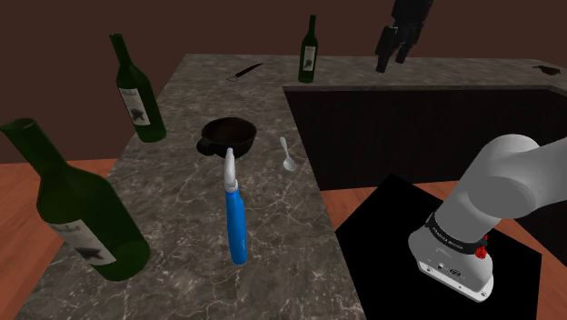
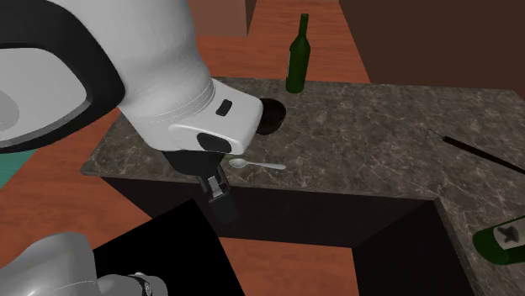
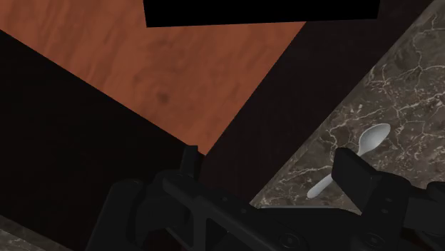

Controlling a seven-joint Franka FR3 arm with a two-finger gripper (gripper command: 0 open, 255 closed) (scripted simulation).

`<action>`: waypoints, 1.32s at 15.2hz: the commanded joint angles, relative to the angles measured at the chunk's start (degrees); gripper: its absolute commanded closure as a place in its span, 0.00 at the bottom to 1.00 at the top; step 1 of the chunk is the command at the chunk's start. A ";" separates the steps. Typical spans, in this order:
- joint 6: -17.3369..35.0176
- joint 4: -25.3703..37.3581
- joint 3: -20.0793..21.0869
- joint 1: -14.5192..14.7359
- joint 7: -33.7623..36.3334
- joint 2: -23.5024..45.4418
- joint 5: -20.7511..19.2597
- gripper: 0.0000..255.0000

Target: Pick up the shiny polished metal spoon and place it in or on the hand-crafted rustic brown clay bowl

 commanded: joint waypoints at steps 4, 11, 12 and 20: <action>4.04 -2.21 1.32 -0.10 4.76 2.91 2.63 0.00; 14.19 -4.95 4.25 0.06 14.85 12.08 8.56 0.00; 15.68 -5.05 4.65 0.11 16.16 13.64 9.38 0.00; 27.36 -3.19 7.28 0.82 25.57 27.91 15.56 0.00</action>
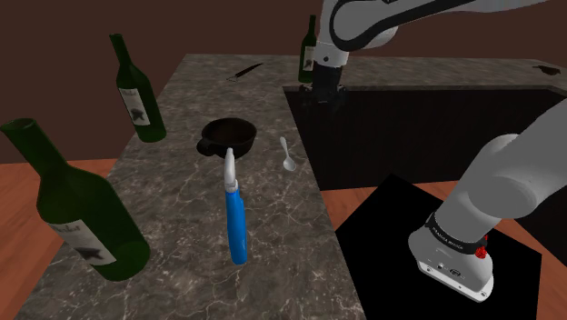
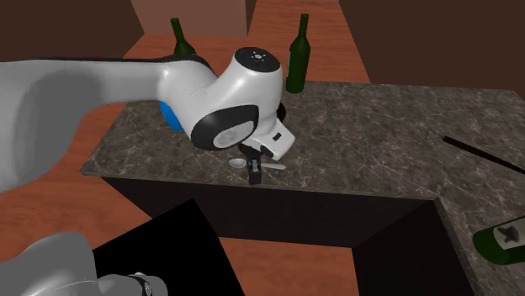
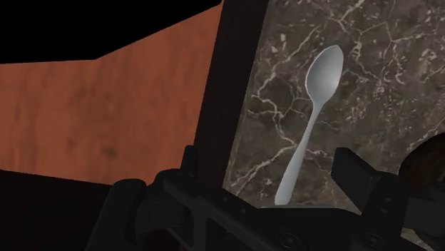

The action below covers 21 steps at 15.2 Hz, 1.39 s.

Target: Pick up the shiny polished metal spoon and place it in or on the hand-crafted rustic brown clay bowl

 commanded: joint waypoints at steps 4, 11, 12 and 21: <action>6.97 2.83 1.31 0.69 5.25 9.78 3.75 0.00; 13.68 5.61 2.22 1.48 8.49 19.02 6.66 0.00; 14.43 5.32 2.30 1.57 8.45 19.47 6.74 0.00; 17.09 4.41 2.58 1.88 8.32 21.17 7.01 0.00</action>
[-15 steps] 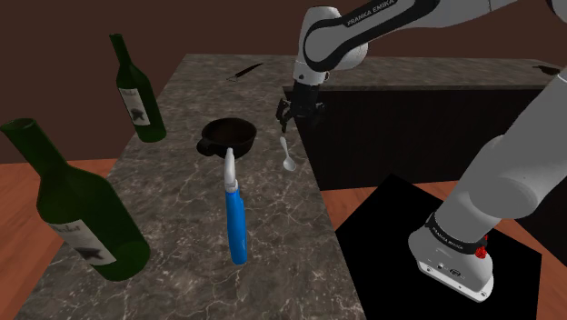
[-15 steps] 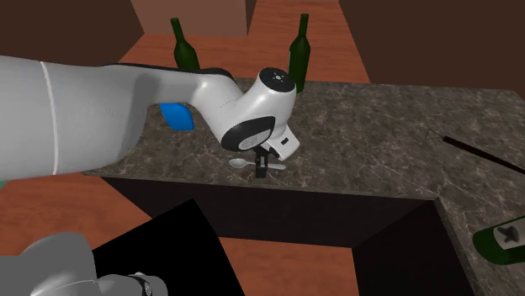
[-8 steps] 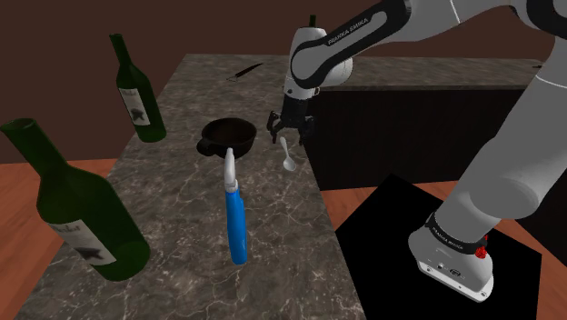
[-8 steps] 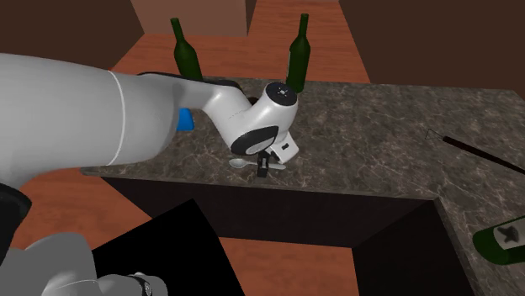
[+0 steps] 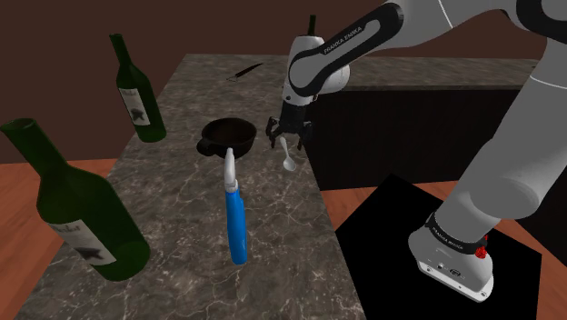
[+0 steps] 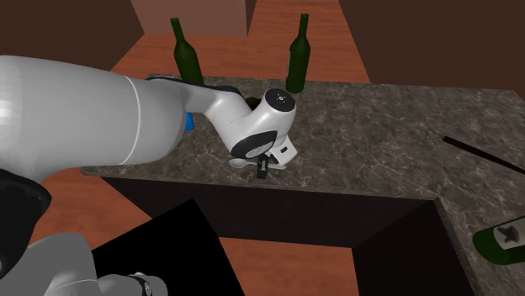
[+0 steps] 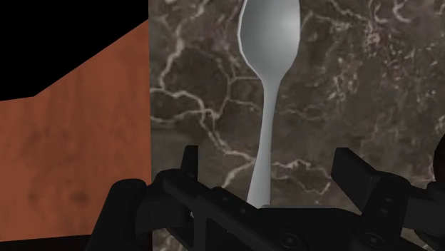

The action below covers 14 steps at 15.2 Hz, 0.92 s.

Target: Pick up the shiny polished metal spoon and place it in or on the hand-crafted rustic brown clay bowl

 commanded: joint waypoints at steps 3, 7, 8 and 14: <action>0.01 -0.01 0.00 0.00 0.00 0.00 0.00 1.00; -0.16 0.29 0.01 0.02 0.11 0.11 -0.07 1.00; -0.18 0.30 0.01 0.02 0.12 0.10 -0.07 1.00; -1.43 0.49 -0.05 -0.04 0.32 -0.97 -0.16 1.00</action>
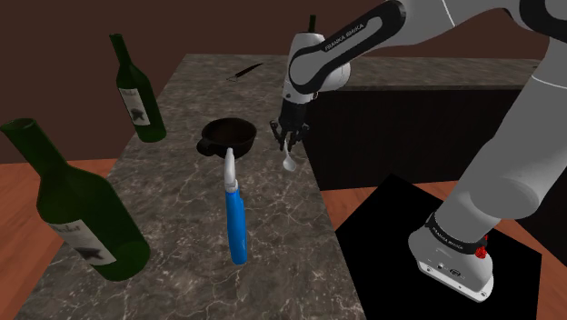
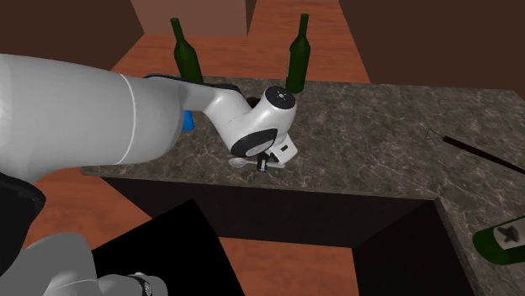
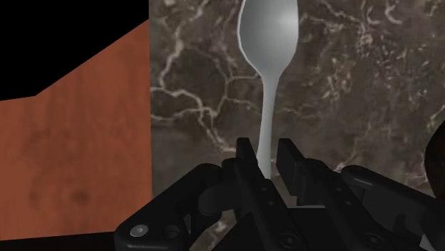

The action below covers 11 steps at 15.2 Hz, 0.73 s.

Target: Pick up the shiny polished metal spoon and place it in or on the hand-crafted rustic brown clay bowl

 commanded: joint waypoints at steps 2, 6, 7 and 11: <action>-2.00 0.70 -0.06 -0.06 0.42 -1.29 -0.20 1.00; -4.95 1.98 -0.15 -0.16 1.03 -3.00 -0.50 1.00; -5.68 2.33 -0.17 -0.19 1.18 -3.40 -0.57 1.00; -8.65 3.85 -0.27 -0.28 1.77 -4.88 -0.84 1.00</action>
